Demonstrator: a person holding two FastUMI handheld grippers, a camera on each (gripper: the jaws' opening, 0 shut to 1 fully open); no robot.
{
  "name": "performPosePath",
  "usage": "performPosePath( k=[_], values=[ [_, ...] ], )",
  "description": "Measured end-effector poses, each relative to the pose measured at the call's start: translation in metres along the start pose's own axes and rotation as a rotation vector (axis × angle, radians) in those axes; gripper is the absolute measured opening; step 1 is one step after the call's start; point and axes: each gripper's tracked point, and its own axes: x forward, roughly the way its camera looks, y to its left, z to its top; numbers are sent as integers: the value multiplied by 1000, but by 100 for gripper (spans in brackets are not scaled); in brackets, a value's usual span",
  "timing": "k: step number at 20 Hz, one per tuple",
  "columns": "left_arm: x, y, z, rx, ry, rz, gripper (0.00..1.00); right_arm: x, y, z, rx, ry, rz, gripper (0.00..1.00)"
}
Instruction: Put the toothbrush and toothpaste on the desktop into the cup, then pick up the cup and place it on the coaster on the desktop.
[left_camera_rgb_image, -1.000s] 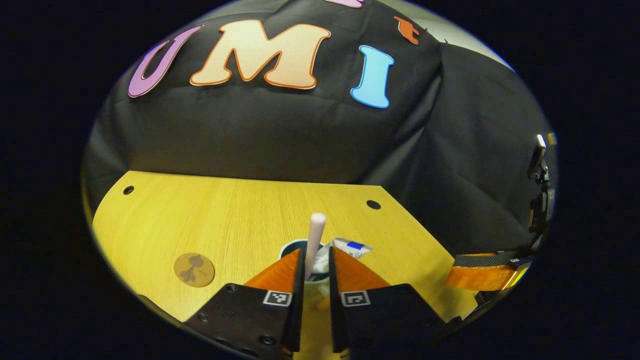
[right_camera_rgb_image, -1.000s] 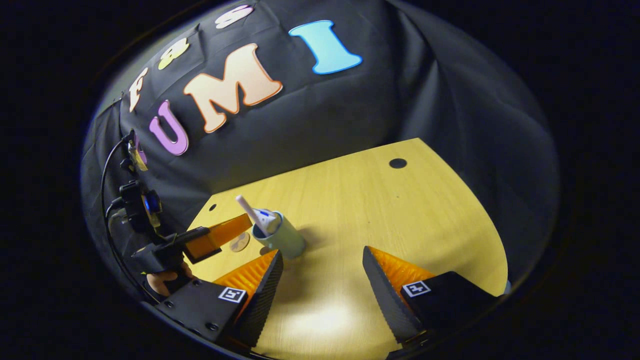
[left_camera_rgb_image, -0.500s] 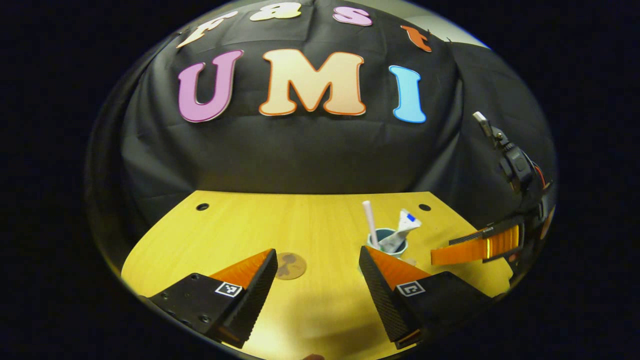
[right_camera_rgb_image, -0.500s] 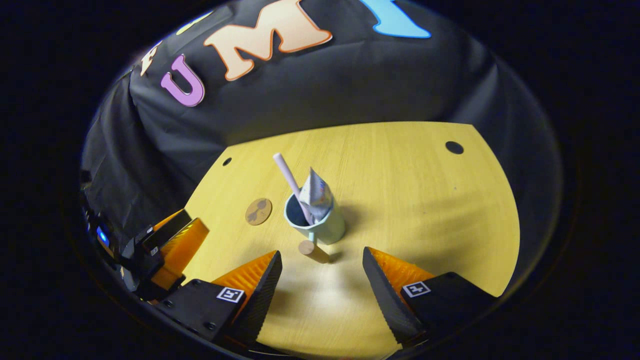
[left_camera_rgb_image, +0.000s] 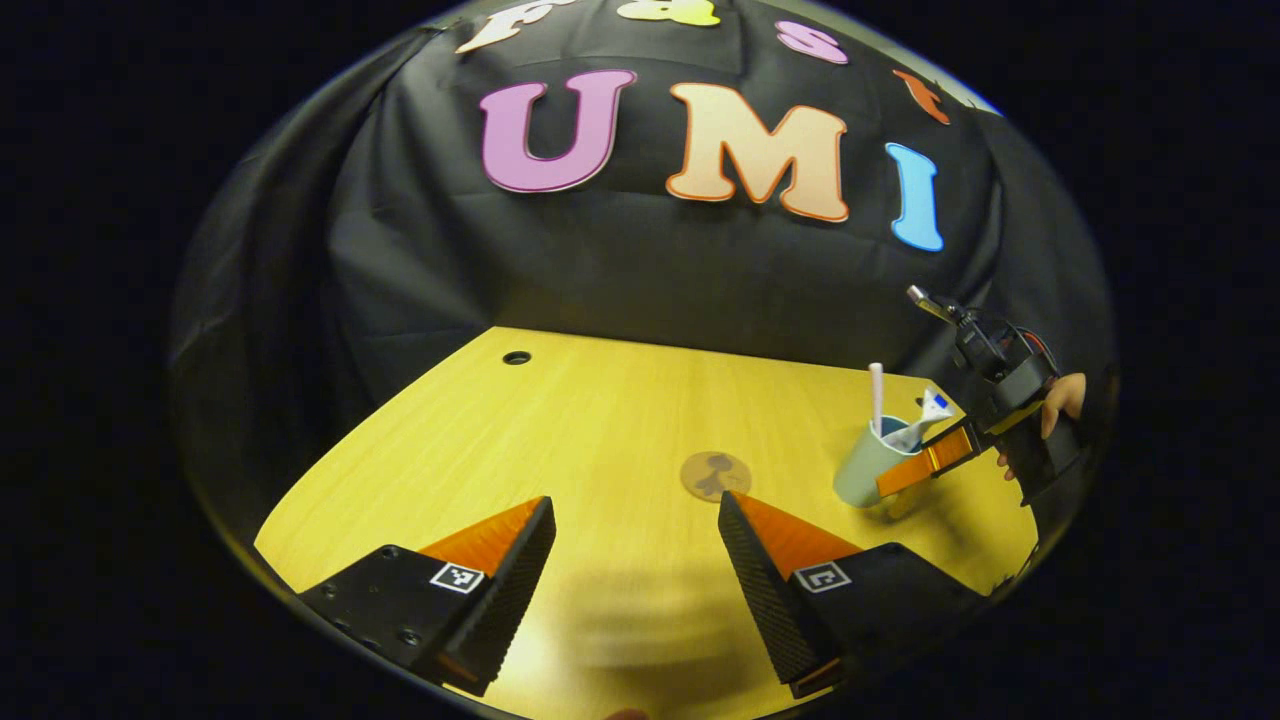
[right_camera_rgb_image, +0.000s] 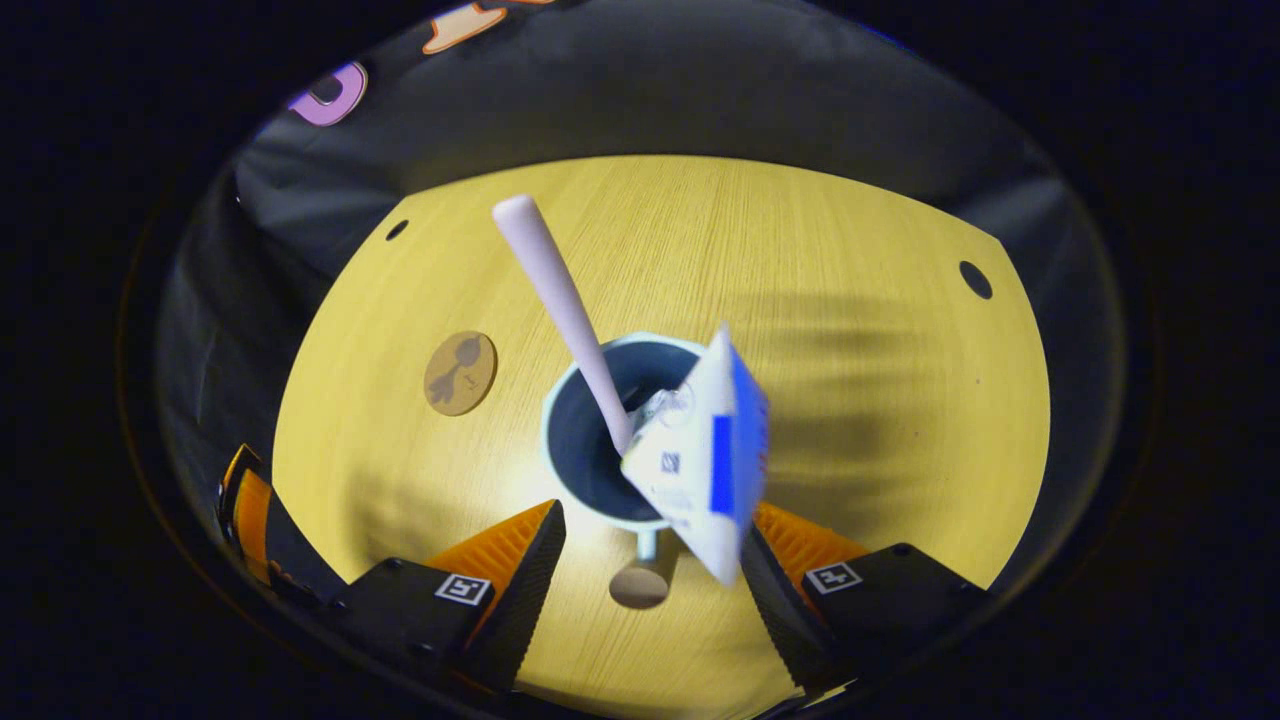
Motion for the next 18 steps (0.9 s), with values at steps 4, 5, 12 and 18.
performPosePath(
  k=[4, 5, 12, 18],
  values=[
    [-3, 27, -5, -6, 11, 46, 95, 19, 0, -10, -59, 63, -48, 87],
    [-4, 33, -5, -7, 13, 52, 95, 25, -2, -11, -68, 69, -62, 82],
    [0, 35, -4, 7, 17, 42, 96, 29, -17, -15, -97, 90, -98, 49],
    [7, 26, 3, 37, 12, 3, 95, 27, 2, -10, -102, 50, -72, 29]
  ],
)
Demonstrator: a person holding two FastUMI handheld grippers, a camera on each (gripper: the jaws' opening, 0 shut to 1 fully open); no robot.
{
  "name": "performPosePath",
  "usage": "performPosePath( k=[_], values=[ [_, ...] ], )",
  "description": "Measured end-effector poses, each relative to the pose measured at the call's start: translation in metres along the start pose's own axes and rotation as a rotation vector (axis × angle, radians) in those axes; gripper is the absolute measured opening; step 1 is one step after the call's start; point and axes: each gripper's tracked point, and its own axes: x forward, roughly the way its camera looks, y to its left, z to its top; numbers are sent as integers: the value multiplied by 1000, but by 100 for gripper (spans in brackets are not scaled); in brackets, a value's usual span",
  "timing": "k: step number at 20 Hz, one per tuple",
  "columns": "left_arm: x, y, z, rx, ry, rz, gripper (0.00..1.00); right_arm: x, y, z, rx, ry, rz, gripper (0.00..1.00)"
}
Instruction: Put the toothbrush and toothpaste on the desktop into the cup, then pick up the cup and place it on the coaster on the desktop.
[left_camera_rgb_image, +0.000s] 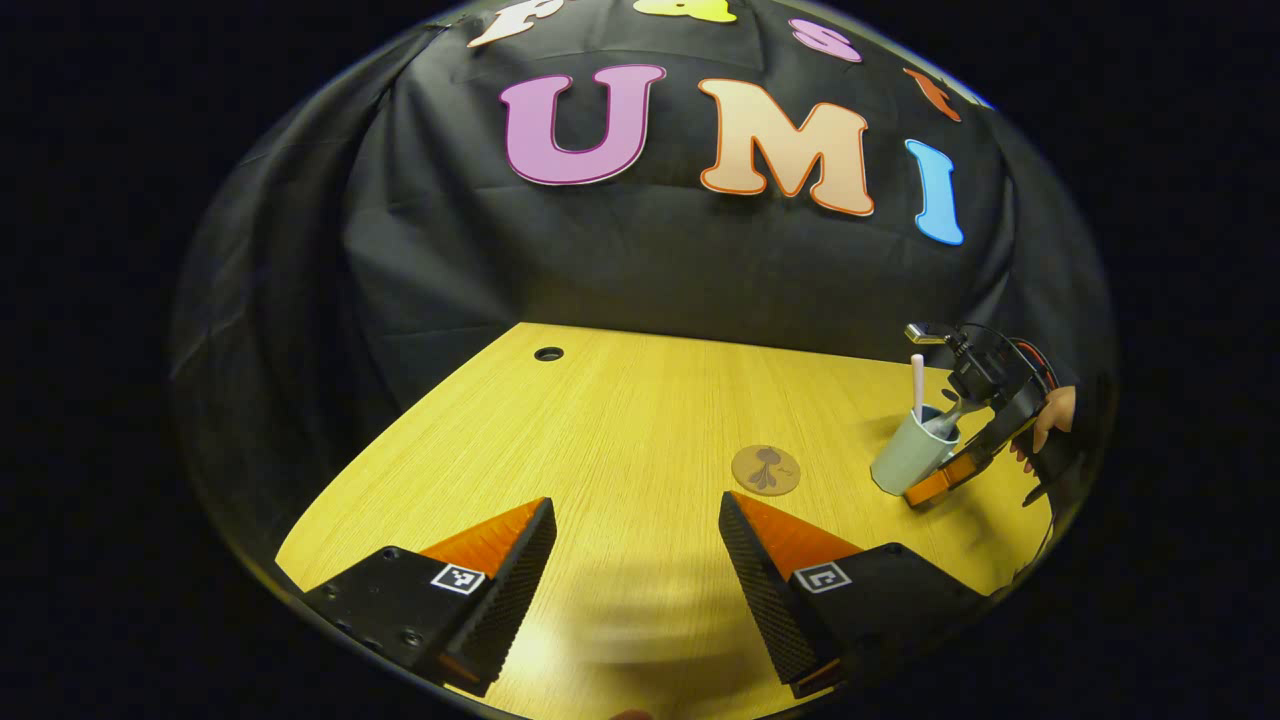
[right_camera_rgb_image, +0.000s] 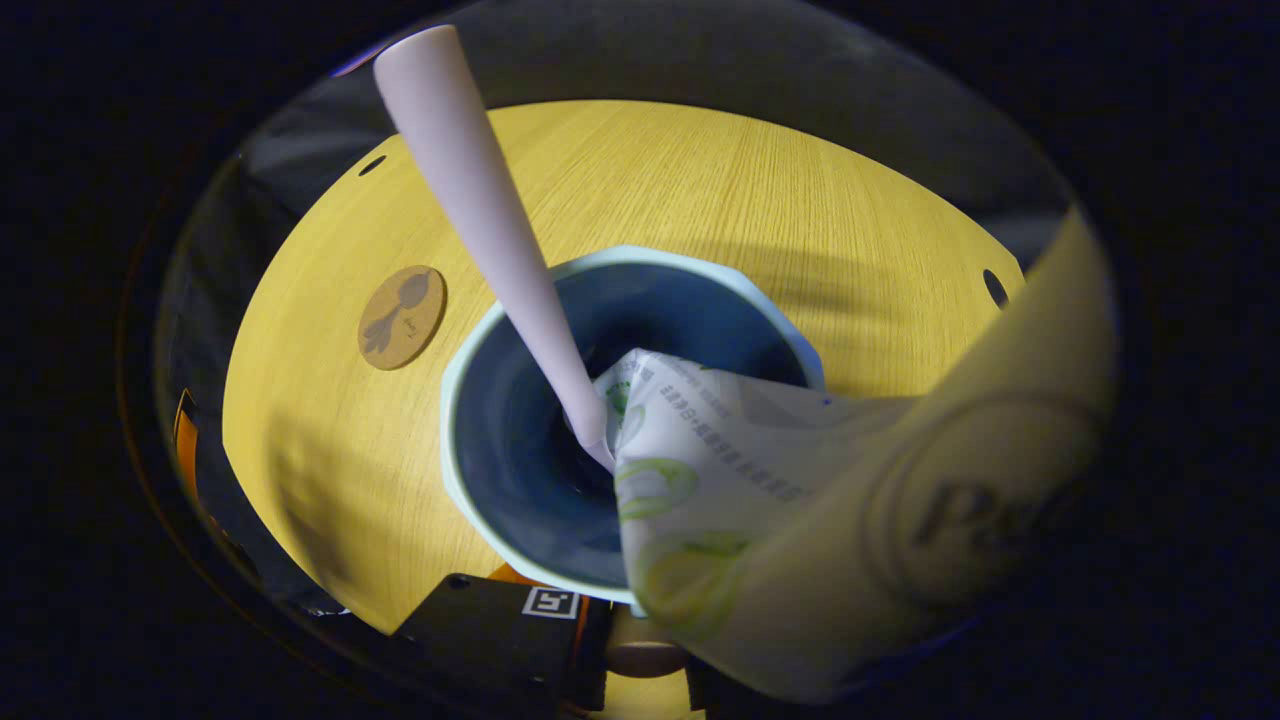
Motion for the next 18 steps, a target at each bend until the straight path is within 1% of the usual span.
performPosePath(
  k=[2, 7, 13, 15, 18],
  values=[
    [0, 1, 1, 5, 4, -10, 95, -4, 17, 6, 11, -11, 30, 29],
    [6, 13, 2, 5, 13, -21, 95, -14, 61, 29, -11, -47, 72, 29],
    [6, 44, -2, -14, 24, -3, 95, -9, 127, 57, -70, -51, 114, 29],
    [6, 55, -5, -25, 24, 7, 95, -1, 144, 63, -99, -39, 116, 28],
    [2, 65, -7, -42, 29, 22, 95, 8, 174, 69, -136, -28, 95, 28]
  ],
)
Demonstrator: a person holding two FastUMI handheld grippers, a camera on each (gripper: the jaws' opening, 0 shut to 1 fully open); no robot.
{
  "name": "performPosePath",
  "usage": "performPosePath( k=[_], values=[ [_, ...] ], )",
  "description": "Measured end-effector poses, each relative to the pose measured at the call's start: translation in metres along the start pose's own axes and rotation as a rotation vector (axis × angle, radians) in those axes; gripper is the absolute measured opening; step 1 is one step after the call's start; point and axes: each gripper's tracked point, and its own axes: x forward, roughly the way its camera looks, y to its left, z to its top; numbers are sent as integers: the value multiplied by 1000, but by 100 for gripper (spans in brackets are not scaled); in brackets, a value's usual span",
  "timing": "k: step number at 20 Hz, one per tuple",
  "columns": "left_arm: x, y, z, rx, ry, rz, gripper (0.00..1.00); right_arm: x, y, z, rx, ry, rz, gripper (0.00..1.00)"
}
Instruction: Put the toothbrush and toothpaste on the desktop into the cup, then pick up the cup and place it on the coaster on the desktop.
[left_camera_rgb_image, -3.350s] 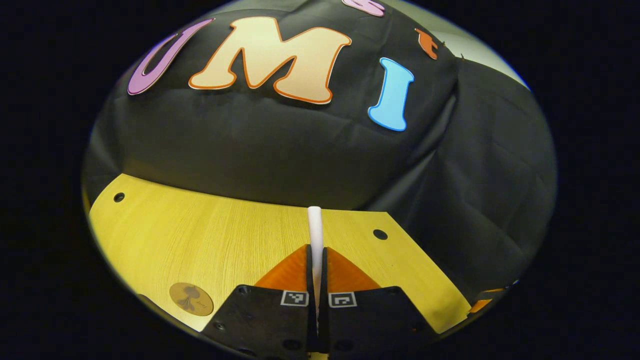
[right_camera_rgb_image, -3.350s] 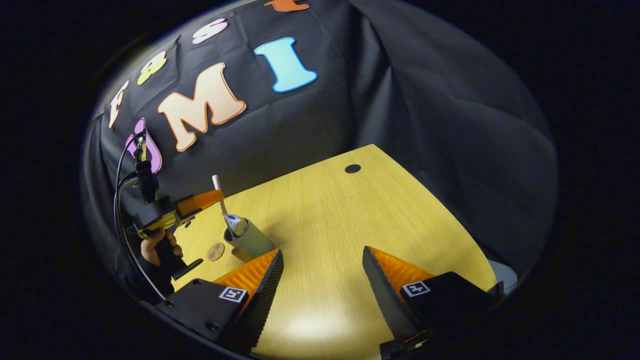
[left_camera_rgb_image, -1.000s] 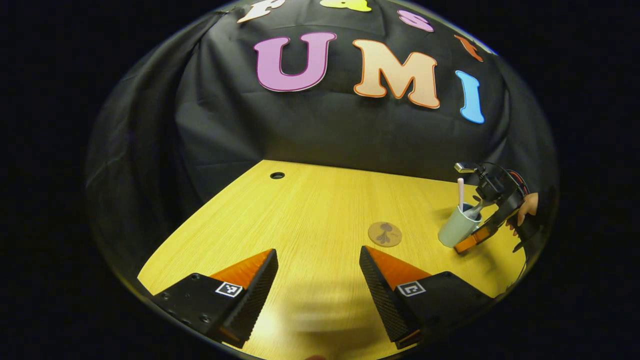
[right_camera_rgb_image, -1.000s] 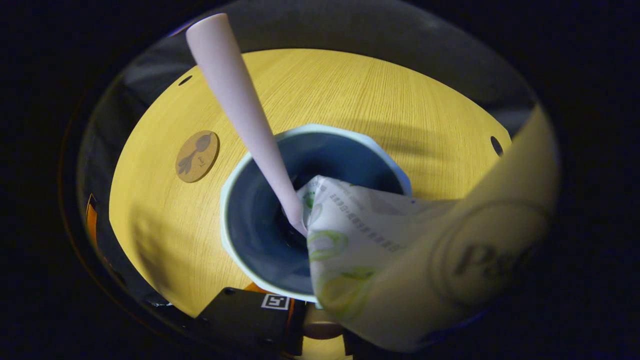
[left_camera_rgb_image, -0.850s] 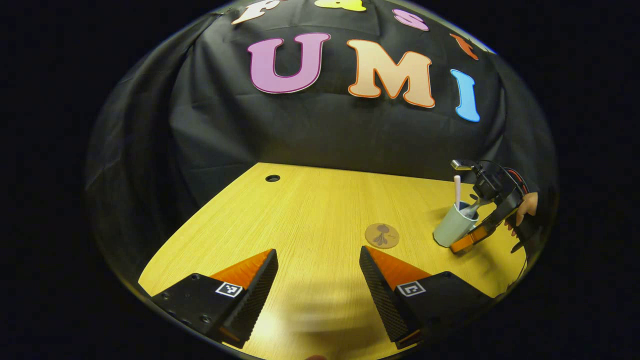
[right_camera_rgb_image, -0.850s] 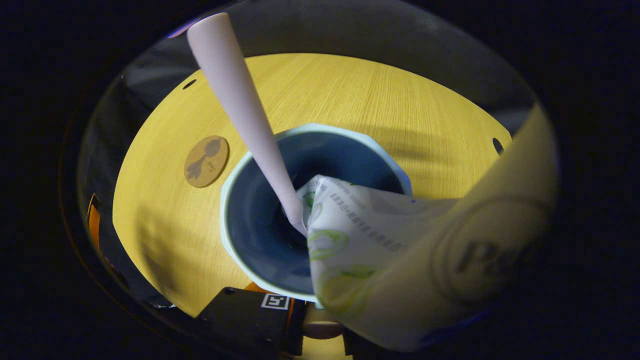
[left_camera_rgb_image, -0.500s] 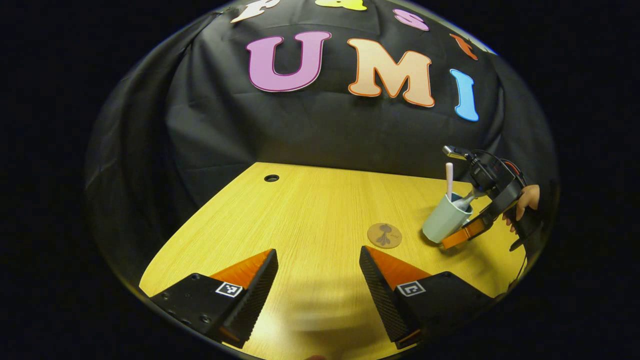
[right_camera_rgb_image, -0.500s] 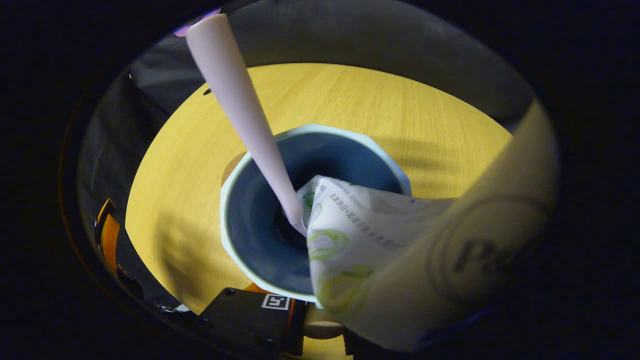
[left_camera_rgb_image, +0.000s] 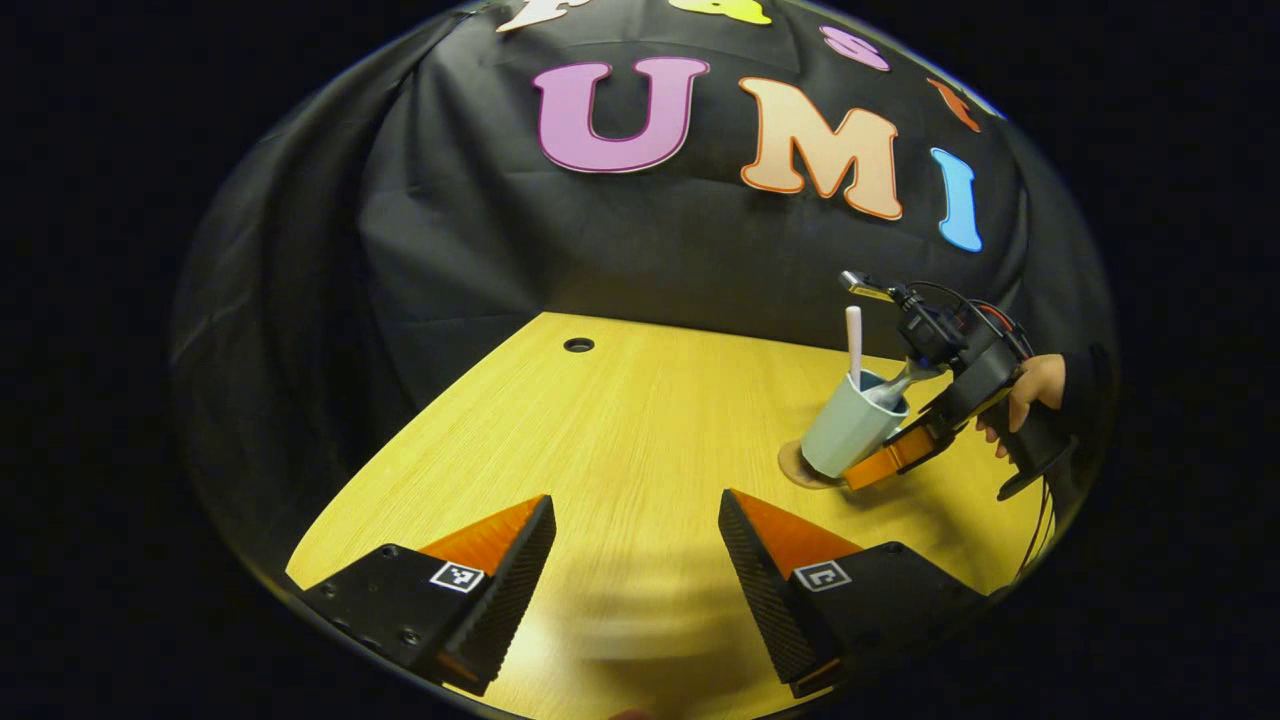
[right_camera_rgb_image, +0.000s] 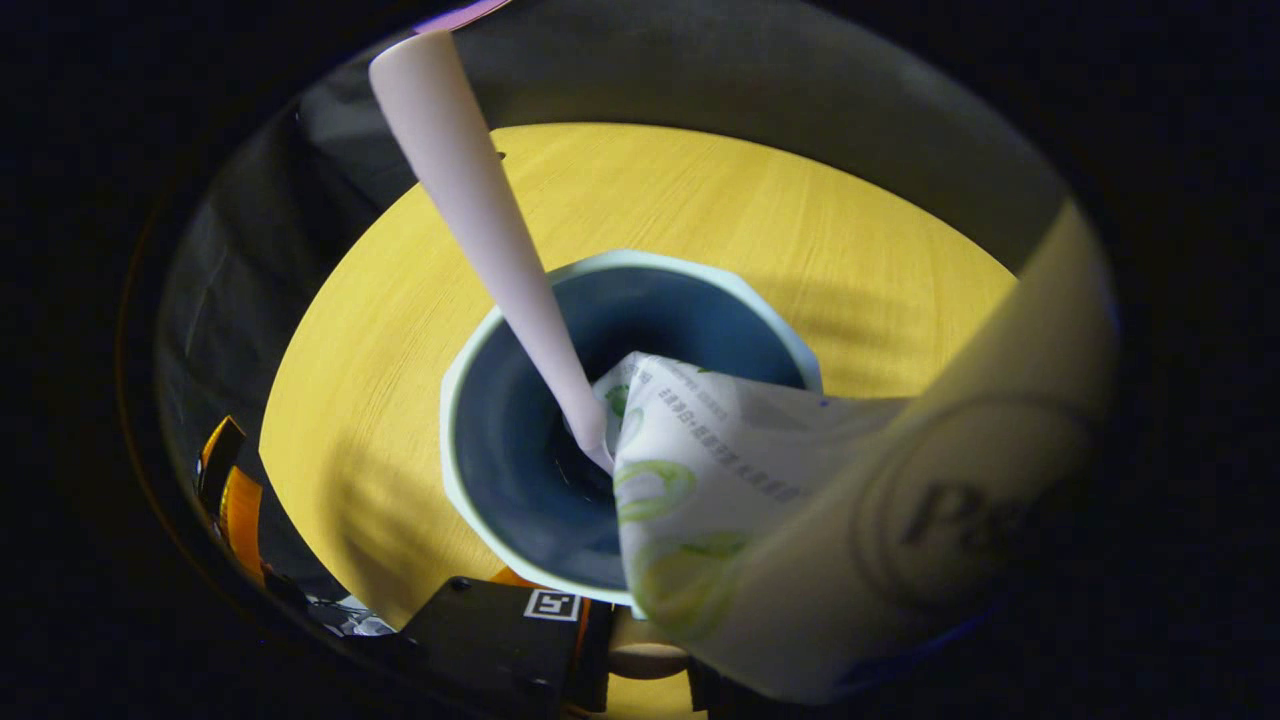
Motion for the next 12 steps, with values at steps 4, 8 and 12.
performPosePath(
  k=[4, 8, 12],
  values=[
    [-3, 5, -1, -1, 1, 8, 96, -4, 19, 1, -42, 13, -44, 29],
    [-4, -8, 8, 12, -17, -3, 96, -42, 21, 8, -52, -52, -22, 55],
    [-2, -40, 25, 30, -48, -46, 95, -90, 10, 4, -71, -175, -26, 89]
  ],
)
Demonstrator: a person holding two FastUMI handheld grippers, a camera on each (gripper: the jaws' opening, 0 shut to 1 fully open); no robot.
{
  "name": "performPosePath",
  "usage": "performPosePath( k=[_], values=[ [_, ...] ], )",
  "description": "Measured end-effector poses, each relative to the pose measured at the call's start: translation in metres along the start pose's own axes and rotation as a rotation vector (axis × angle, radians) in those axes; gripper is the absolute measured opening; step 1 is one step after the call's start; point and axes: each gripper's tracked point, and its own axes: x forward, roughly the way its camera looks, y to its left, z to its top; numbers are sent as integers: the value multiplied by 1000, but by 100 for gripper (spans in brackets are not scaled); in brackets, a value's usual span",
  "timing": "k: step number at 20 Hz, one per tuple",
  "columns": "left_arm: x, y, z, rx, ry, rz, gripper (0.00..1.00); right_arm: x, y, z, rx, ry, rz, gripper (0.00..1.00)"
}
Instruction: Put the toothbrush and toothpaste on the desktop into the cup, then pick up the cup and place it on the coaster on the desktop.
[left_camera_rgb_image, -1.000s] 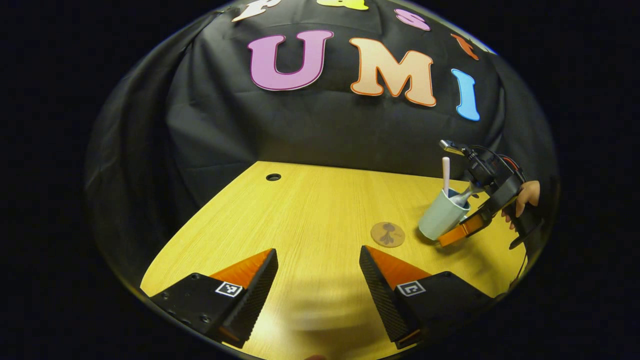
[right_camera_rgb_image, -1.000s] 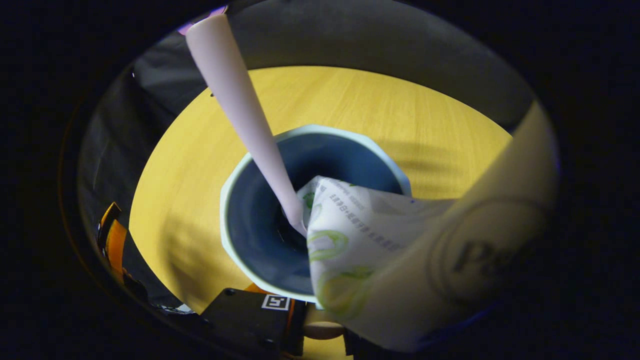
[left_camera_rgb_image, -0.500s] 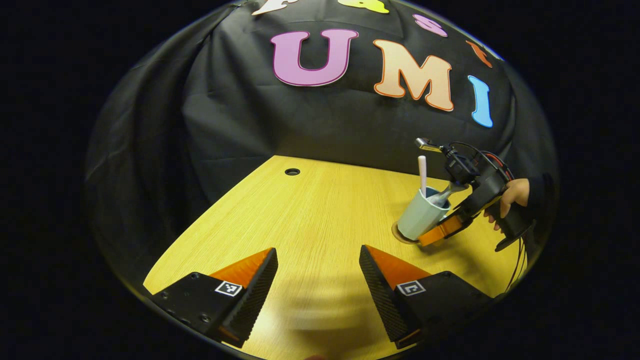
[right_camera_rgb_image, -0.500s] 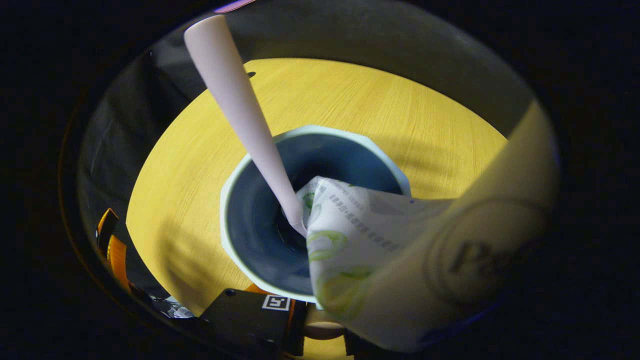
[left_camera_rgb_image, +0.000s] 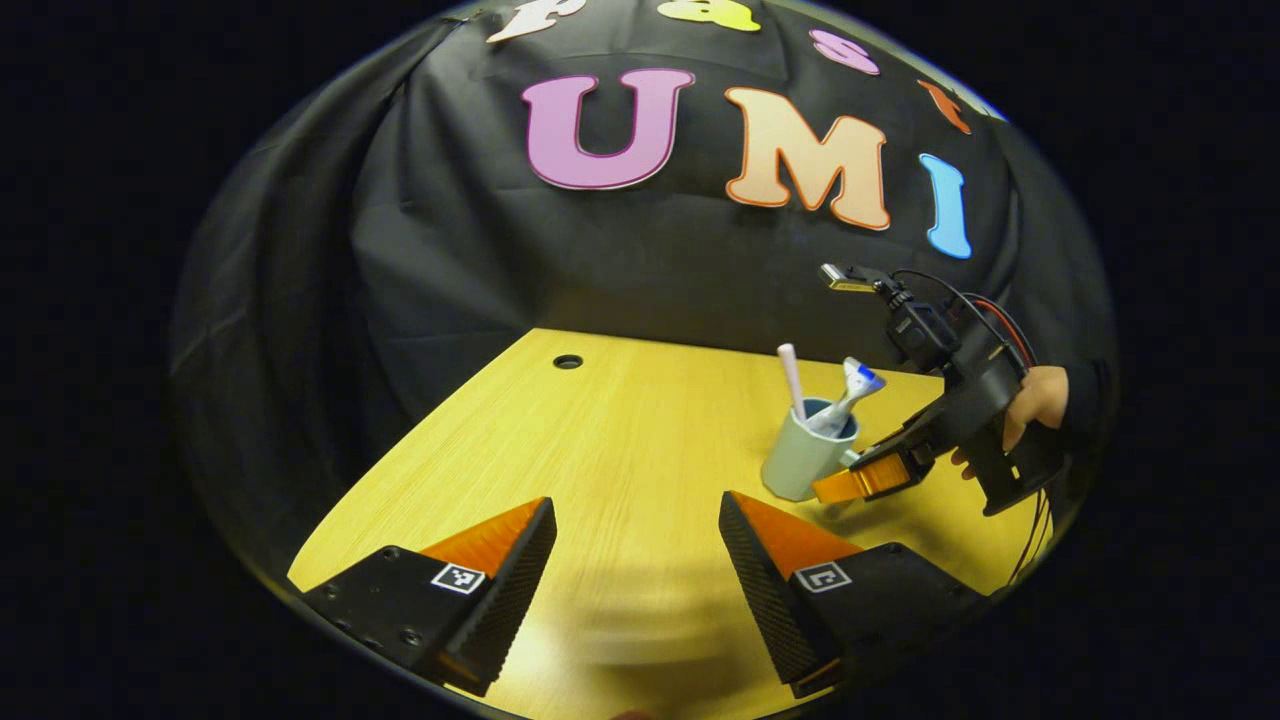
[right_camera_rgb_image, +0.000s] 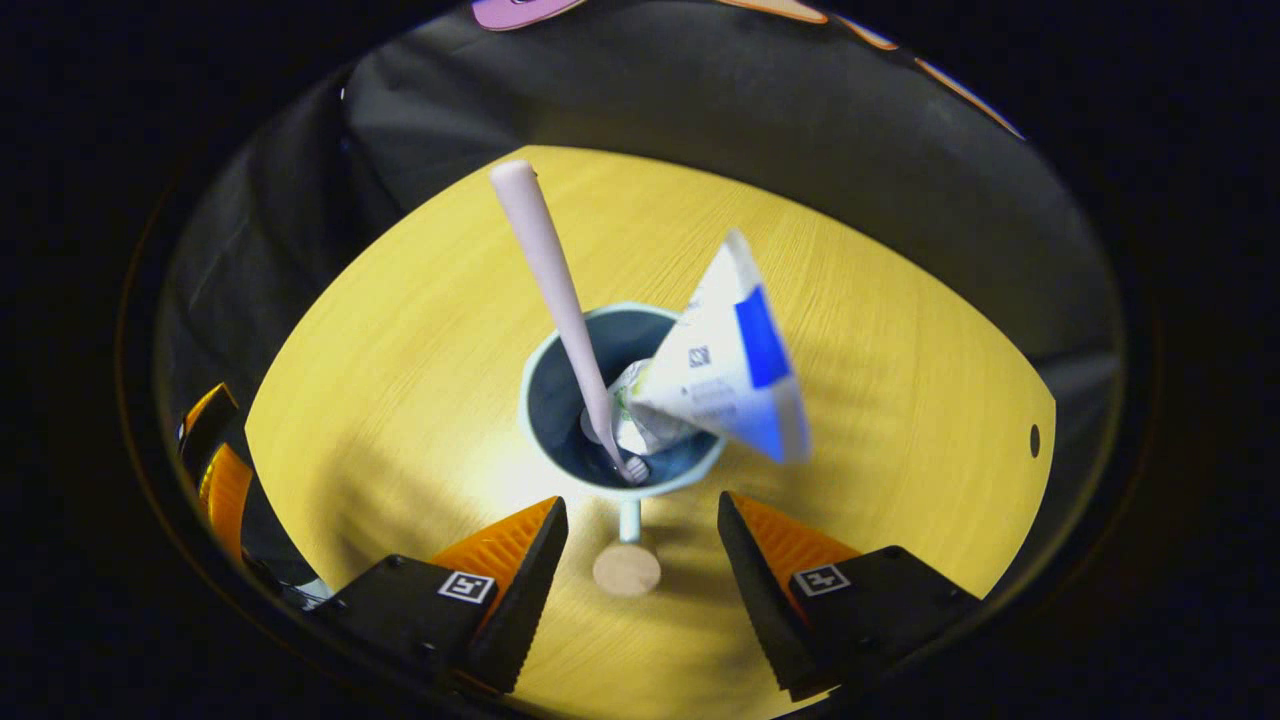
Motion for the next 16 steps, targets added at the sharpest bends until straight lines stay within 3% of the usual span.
performPosePath(
  k=[1, 4, 9, 11, 16],
  values=[
    [1, -10, 5, 6, -6, -14, 95, -12, -5, -2, 13, -36, 2, 94],
    [1, -45, 21, 17, -32, -66, 95, -64, -25, 3, 42, -212, -9, 94],
    [-6, -106, 52, 52, -101, -142, 95, -164, -69, 12, 52, -553, -107, 94],
    [-11, -128, 66, 55, -135, -163, 95, -195, -84, 6, 75, -638, -144, 99],
    [-28, -173, 103, 65, -242, -202, 95, -254, -127, -10, 159, -816, -263, 100]
  ],
)
